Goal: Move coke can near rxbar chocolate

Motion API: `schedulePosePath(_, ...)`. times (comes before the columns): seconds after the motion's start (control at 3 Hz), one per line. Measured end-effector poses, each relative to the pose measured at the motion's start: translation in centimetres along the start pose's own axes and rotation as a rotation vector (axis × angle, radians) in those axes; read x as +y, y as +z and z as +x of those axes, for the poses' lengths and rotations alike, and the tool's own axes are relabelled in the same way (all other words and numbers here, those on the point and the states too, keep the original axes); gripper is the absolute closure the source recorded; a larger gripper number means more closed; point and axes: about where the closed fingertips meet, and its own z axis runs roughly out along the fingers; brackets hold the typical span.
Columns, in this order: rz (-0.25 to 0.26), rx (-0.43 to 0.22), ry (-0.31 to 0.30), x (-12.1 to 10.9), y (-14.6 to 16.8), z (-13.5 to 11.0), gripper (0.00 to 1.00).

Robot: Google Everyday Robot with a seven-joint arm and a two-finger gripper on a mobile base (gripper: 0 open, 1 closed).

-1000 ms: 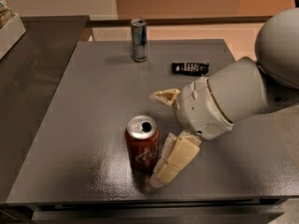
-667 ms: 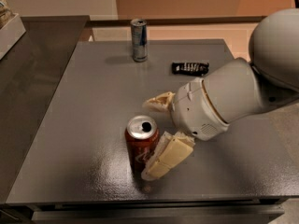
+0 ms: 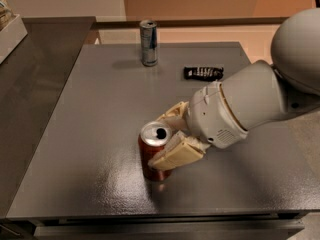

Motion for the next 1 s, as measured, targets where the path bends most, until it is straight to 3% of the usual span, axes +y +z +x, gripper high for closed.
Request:
schedulePosePath(0.33,0.015,-0.002,0.026,-0.4,-0.4,0.4,0.88)
schedulePosePath(0.67,0.061,0.0,0.077,-1.7,-1.7,1.4,1.0)
schedulePosePath(1.0,0.146,0.007,0.166,-4.1,-4.1,3.6,1.0)
